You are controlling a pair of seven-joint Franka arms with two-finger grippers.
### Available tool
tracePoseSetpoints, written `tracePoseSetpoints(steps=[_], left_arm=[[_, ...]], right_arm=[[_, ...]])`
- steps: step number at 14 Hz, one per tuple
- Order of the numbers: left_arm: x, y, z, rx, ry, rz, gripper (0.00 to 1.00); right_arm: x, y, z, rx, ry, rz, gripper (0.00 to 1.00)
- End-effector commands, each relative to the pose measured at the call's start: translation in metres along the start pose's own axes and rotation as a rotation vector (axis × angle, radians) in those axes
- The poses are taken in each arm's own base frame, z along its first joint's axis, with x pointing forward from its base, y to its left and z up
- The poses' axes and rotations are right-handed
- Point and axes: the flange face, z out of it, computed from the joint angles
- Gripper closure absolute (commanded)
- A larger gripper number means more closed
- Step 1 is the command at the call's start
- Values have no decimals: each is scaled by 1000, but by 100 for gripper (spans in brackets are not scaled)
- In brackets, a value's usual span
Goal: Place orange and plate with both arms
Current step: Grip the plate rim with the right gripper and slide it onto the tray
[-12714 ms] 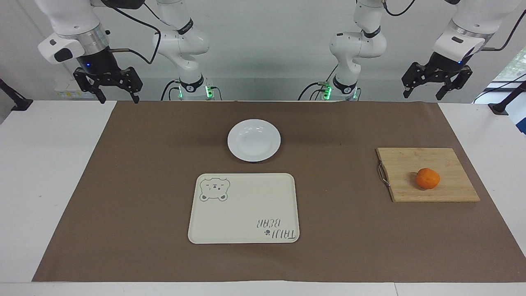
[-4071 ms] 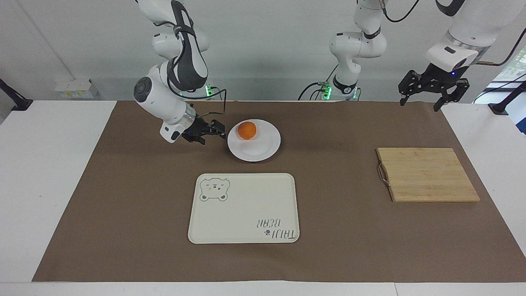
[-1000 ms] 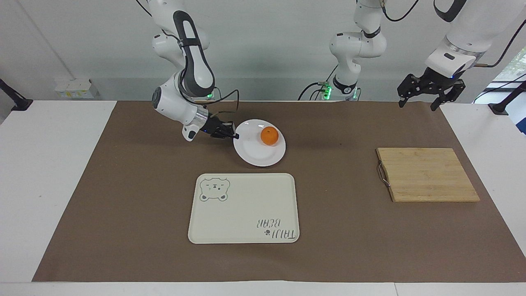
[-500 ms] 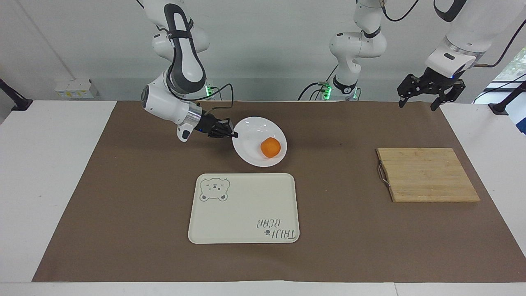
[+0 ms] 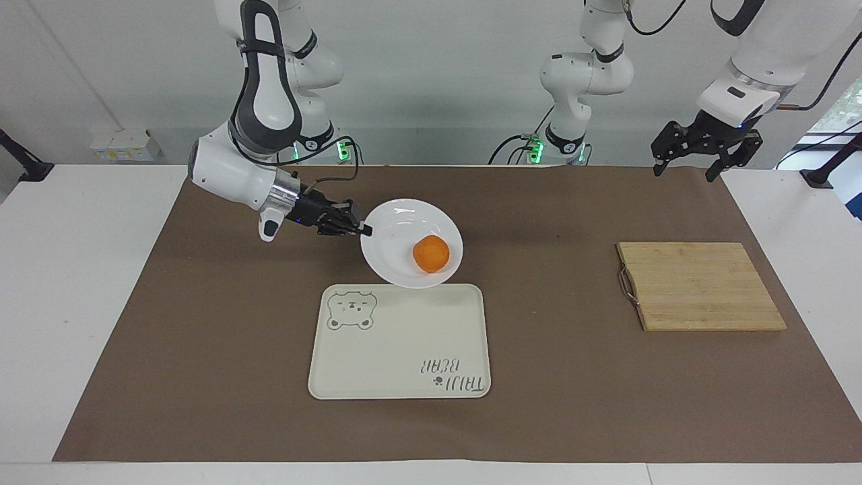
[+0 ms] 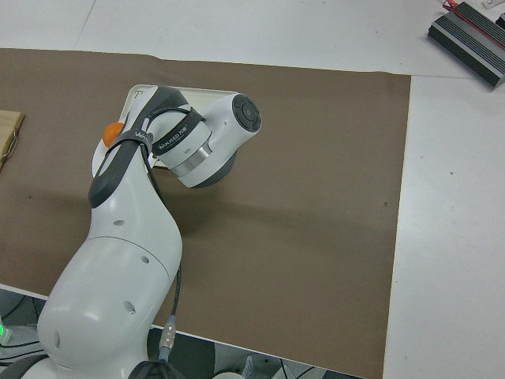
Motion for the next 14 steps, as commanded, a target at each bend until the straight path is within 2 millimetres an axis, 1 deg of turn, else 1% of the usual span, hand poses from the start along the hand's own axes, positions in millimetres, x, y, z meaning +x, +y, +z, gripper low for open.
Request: tracePoseSetpoints(steps=[1,2,4,5,6,7,8,9,10,11,12,13,14], left_arm=[[-7,-1,-2,17,12,-12,0],[-6,0,-2,18,12,-10,0],[-6,0,-2,18,12,-10,0],[-7,-1,-2,17,12,-12,0],[-6,0,-2,18,12,-10,0],[-7,-1,-2,17,12,-12,0],[-6,0,-2,18,12,-10,0],[-6,0,-2,18,12,-10,0],[-6,0,-2,18,12,-10,0],[-7,-1,-2,17,12,-12,0],[-7,-1,-2,17,12,-12,0],[-6,0,-2,18,12,-10,0],[-7,-1,-2,17,12,-12,0]], right_arm=[[52,-6,-14,-12,28,-7,100],[69,-5,-10,-11,41,-11,100],[95,4,17,-16,49,-2,100],[110,6,24,-14,84,2,100],[120,13,34,-9,102,13,100],[126,10,52,-6,99,7,100],[128,11,60,-15,108,6,100],[128,8,62,-24,121,-1,100],[123,7,72,-31,103,-5,100],[119,11,82,-39,87,-5,100],[119,15,86,-43,86,-8,100],[117,17,98,-55,86,-9,100],[117,25,101,-63,82,-14,100]])
